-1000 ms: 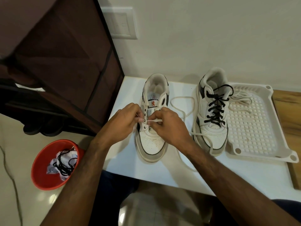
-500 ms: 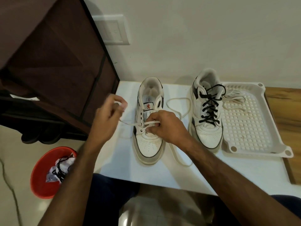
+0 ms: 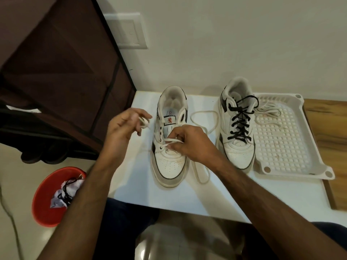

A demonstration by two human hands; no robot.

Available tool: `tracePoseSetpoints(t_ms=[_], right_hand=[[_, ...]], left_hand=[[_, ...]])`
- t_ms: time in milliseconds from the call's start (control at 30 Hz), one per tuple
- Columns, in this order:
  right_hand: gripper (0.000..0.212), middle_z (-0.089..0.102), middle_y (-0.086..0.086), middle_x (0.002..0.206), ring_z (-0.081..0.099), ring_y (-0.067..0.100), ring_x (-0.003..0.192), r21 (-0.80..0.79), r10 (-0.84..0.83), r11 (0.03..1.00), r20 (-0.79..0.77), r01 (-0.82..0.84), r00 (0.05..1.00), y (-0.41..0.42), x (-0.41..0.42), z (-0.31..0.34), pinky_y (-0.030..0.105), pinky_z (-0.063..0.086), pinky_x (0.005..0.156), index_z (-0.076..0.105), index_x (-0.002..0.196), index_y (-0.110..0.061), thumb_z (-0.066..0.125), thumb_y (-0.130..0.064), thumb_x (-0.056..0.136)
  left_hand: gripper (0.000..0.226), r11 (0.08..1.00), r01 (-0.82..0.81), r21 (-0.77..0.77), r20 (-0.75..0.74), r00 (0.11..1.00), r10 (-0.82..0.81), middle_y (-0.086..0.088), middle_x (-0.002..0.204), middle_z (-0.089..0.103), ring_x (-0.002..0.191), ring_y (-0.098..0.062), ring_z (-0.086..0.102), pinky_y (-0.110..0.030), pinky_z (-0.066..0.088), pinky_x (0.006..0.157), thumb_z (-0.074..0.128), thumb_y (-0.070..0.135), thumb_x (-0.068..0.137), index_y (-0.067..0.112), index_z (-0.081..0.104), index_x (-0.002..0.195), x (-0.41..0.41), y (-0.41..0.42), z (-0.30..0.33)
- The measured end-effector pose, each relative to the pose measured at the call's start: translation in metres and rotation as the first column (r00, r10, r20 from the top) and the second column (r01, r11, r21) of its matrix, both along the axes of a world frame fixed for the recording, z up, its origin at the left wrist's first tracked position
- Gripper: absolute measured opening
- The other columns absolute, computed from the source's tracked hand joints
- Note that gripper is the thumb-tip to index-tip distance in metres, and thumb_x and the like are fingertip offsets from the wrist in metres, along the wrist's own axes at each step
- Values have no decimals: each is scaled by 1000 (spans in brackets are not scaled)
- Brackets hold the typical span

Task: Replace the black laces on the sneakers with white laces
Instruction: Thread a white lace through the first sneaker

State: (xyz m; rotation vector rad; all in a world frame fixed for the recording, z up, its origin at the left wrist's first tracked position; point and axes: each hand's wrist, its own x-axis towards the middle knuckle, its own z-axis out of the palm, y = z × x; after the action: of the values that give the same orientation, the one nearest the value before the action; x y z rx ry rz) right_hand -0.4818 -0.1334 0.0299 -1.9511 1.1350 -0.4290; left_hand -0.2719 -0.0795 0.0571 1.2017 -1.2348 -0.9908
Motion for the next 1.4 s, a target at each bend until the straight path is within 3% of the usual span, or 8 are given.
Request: tracePoseSetpoints(t_ms=[100,267,433,600,733,933,1133,1400], right_hand=[[13,53,-12,67,51,5,63,0,3,1000,-7,-3,1000,0,1,-1,27,44,62,77,91,-28,84,-27,80],[5,65,-9,70,58,9,68,73,-29,997,72,24,997,-1,-1,-1,37,52,71,77,90,-24,78,-27,86],[8,68,-6,71,58,7,66,99,-25,995,94,16,995,-1,-2,1,39,53,72,76,87,-23,77,-30,88],[7,67,-4,72,59,9,68,120,-35,992,67,27,997,-2,-2,3,36,53,73,74,84,-25,77,-30,88],[10,71,2,77,66,18,77,152,-36,988,63,26,997,-1,-5,10,37,53,74,72,82,-17,72,-23,89],[11,72,8,84,66,22,83,182,-28,983,66,16,997,-1,-8,15,35,52,75,72,87,-12,68,-21,91],[13,71,5,82,65,19,81,169,-31,985,52,22,998,-1,-7,14,30,50,71,71,87,-13,68,-24,93],[10,69,-3,79,65,15,80,163,-36,986,53,27,998,0,-7,15,27,50,71,71,87,-16,68,-23,93]], left_hand=[[35,994,-100,47,-250,962,109,-1,69,60,64,-16,47,-29,41,60,46,22,101,19,52,67,5,4,8],[36,946,-81,314,535,838,-106,5,51,46,48,-6,37,-28,35,54,60,51,98,19,48,87,-5,2,-10],[35,933,-9,360,743,608,-281,3,58,55,51,-8,46,-34,39,57,55,53,99,22,59,84,-11,-2,-14],[28,993,9,116,137,990,-25,9,66,57,65,-6,52,-21,45,67,59,30,96,18,61,71,-7,-3,-7],[31,989,-140,51,-513,846,147,4,65,43,65,-14,39,-30,45,68,65,31,95,18,53,70,15,0,0],[32,987,-104,121,-547,823,153,-4,76,62,68,-19,56,-30,47,67,52,26,100,16,42,70,6,-5,2],[36,945,-83,316,535,838,-105,-1,66,56,53,-12,41,-29,36,54,66,45,96,18,44,85,-7,-1,-14],[54,884,-143,446,657,723,-215,-2,78,56,76,-11,57,-29,44,64,68,54,89,18,36,113,-9,-1,-8]])
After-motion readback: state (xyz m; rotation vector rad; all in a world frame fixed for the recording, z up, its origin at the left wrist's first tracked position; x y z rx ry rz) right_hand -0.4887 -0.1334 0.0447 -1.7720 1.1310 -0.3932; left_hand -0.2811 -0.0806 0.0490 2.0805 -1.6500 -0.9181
